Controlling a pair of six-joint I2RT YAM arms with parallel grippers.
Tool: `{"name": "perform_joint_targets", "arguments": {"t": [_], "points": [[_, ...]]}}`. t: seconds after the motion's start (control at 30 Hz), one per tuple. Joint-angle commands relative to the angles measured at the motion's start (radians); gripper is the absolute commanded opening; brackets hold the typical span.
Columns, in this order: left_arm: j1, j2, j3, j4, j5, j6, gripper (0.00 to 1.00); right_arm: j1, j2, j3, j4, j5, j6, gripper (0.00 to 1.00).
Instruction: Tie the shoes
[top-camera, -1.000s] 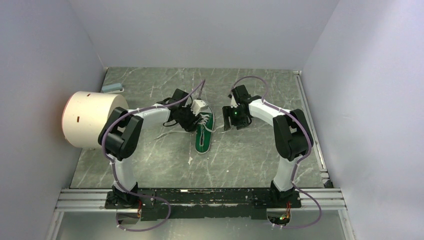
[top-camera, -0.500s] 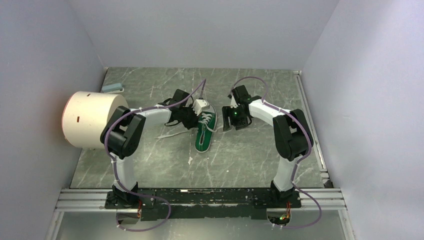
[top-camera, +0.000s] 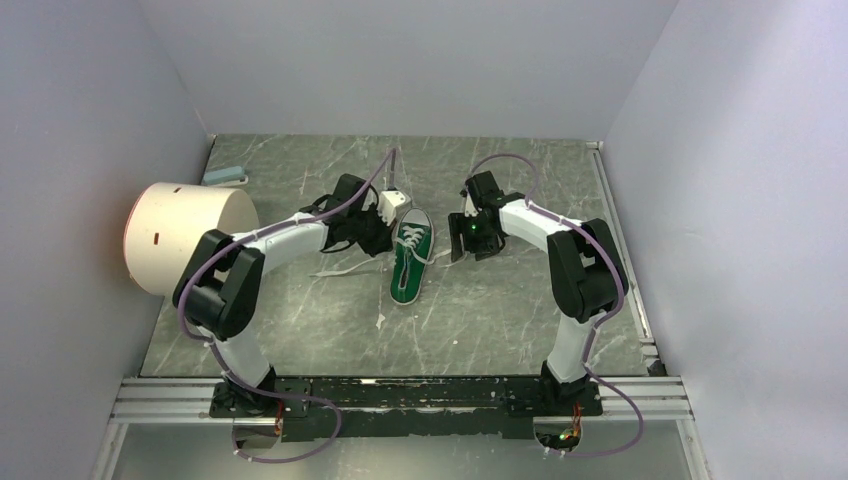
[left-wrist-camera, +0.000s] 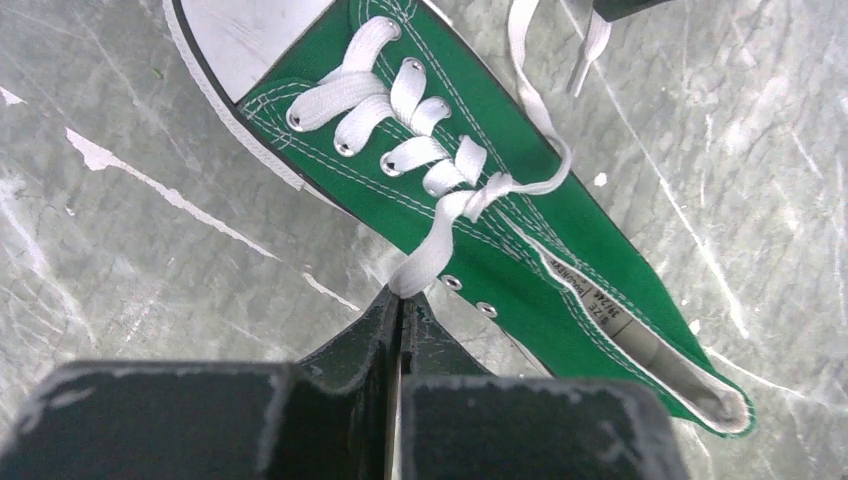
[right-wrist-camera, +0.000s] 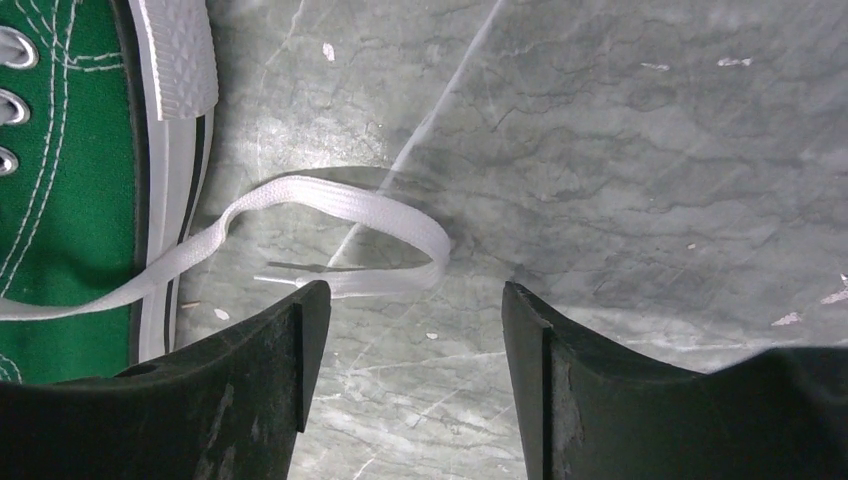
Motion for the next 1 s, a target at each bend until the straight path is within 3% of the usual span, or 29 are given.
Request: {"name": "perform_joint_targets", "arguments": {"t": [0.0,0.17,0.23,0.3,0.37,0.43,0.53,0.7,0.8,0.87,0.97], "points": [[-0.002,-0.054,-0.020,-0.009,0.011,-0.061,0.05,-0.002,0.007,0.028,0.015,0.036,0.035,0.65],[-0.003,-0.060,0.015,0.021,0.024,-0.078,0.05,0.052,0.010,-0.016,0.080,0.085,0.139,0.57],[-0.004,-0.058,0.029,0.047,0.027,-0.079,0.05,0.060,0.028,-0.036,0.096,0.108,0.165,0.39],[-0.007,-0.048,0.063,0.050,0.032,-0.077,0.05,0.061,0.037,-0.041,0.089,0.143,0.181,0.15],[-0.010,-0.038,0.095,0.054,0.041,-0.073,0.05,0.060,0.013,-0.041,0.077,0.206,0.189,0.00],[-0.014,-0.034,0.108,0.072,0.053,-0.082,0.05,0.052,-0.040,-0.058,0.093,0.225,0.181,0.00],[-0.026,-0.033,0.112,0.109,0.070,-0.097,0.05,0.024,-0.088,-0.055,0.113,0.130,0.151,0.00],[-0.045,-0.052,0.057,0.177,0.114,-0.140,0.05,-0.014,-0.113,0.013,0.165,-0.258,0.112,0.00],[-0.046,-0.078,-0.017,0.285,0.121,-0.172,0.05,-0.040,-0.098,0.053,0.234,-0.422,0.301,0.00],[-0.045,-0.089,-0.054,0.328,0.111,-0.182,0.05,-0.045,-0.094,0.021,0.411,-0.517,0.503,0.00],[-0.046,-0.103,-0.106,0.401,0.112,-0.191,0.05,-0.034,-0.073,-0.014,0.615,-0.498,0.759,0.00]]}}
